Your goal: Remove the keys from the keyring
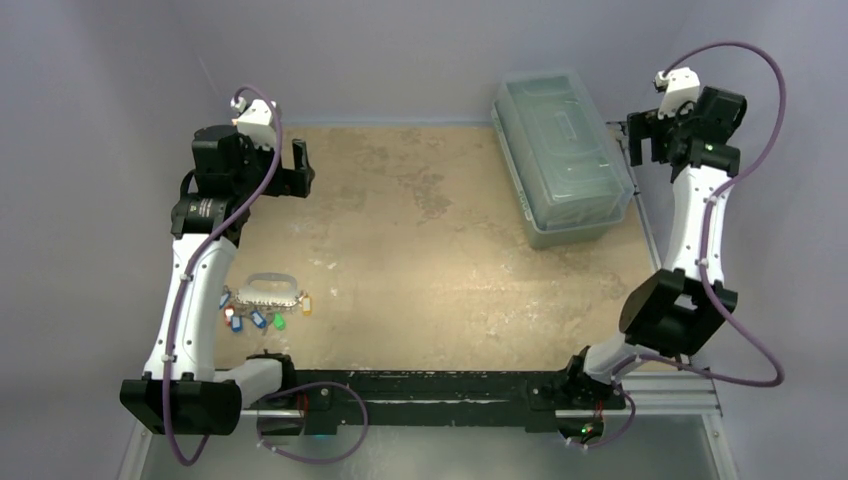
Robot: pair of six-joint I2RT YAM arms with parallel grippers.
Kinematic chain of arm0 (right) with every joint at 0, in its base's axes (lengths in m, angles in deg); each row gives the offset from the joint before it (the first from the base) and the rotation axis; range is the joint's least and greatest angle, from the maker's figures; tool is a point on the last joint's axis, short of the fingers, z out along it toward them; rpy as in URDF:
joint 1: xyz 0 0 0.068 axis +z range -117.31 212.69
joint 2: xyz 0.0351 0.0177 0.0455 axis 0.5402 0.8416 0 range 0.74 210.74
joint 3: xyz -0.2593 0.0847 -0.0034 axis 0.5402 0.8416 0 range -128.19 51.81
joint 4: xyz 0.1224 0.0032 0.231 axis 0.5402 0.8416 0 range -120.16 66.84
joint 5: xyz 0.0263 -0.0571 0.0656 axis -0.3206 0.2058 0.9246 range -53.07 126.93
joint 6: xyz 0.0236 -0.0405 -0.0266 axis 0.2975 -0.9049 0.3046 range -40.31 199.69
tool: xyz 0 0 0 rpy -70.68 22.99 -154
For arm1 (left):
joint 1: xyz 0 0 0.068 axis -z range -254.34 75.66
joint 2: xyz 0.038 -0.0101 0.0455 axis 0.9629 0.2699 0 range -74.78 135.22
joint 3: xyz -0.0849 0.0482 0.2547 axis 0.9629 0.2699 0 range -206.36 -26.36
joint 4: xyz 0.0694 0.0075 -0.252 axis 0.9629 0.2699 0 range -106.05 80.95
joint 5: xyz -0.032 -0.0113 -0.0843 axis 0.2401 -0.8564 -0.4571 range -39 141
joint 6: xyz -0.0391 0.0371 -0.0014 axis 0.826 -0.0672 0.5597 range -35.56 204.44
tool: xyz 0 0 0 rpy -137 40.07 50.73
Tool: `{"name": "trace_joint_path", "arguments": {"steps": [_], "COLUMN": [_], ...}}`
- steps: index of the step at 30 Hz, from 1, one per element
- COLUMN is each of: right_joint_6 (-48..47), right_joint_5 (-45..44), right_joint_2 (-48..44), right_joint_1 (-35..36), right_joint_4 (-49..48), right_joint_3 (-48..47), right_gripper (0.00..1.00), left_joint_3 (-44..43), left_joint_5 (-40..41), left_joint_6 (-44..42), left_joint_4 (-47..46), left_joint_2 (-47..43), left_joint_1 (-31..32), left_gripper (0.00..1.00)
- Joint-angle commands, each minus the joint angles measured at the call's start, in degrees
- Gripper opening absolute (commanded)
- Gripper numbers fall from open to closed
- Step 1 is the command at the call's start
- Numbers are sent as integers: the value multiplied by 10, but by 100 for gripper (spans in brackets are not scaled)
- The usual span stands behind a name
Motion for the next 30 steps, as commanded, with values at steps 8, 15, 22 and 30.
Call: {"name": "trace_joint_path", "arguments": {"steps": [8, 15, 22, 30], "right_joint_6": [-73, -85, -44, 65], "right_joint_5": [-138, -90, -31, 13], "right_joint_2": [89, 49, -45, -25], "right_joint_1": [-20, -14, 58, 361], "right_joint_4": [-95, -65, 40, 68], "right_joint_3": [11, 57, -60, -32], "right_gripper": [99, 99, 99, 99], "left_joint_3": [8, 2, -4, -14], "left_joint_5": [0, -5, 8, 3], "left_joint_6": [0, -28, -58, -89], "left_joint_4": [-13, 7, 37, 99], "left_joint_2": [-22, -6, -3, 15], "left_joint_1": [-3, -3, -3, -4], "left_gripper": [99, 99, 99, 99]}}
